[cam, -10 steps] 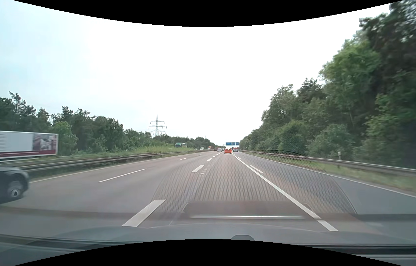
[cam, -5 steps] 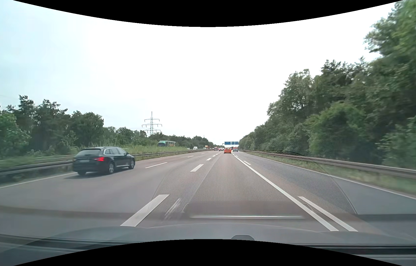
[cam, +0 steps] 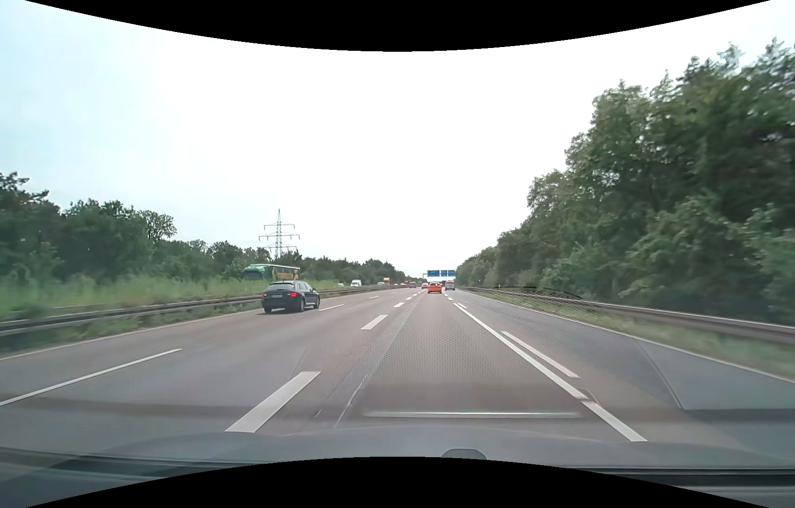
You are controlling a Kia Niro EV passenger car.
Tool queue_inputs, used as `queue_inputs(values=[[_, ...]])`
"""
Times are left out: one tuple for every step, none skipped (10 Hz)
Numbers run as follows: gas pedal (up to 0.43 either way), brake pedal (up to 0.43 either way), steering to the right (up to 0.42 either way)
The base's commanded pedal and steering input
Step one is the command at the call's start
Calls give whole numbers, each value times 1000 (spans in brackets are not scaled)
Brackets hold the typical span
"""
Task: Follow the waypoints while adhering to traffic rules and regulations
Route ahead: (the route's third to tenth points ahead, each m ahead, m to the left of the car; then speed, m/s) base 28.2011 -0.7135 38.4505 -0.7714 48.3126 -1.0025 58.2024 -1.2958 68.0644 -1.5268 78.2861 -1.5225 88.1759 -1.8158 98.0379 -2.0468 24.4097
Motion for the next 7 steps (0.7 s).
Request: queue_inputs(values=[[189,0,0],[189,0,0],[189,0,0],[189,0,0],[189,0,0],[189,0,0],[189,0,-1]])
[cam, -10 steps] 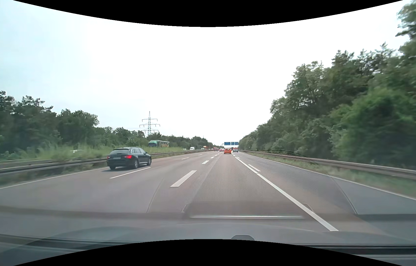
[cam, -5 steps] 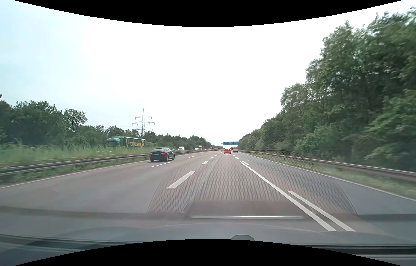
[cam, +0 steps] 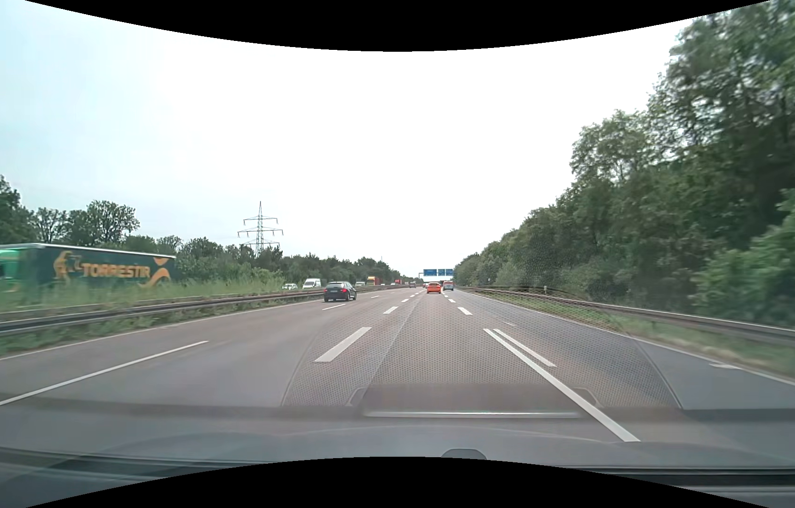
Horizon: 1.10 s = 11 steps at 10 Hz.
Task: Follow the waypoints while adhering to traffic rules and regulations
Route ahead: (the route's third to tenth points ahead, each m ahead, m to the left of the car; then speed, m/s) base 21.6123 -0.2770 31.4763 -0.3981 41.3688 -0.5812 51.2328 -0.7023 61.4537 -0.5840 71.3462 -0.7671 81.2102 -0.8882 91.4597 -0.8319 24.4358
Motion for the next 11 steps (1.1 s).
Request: queue_inputs(values=[[189,0,-1],[189,0,-1],[189,0,-1],[189,0,-1],[189,0,-1],[189,0,-1],[189,0,-1],[189,0,-1],[189,0,-1],[189,0,-1],[189,0,-1]])
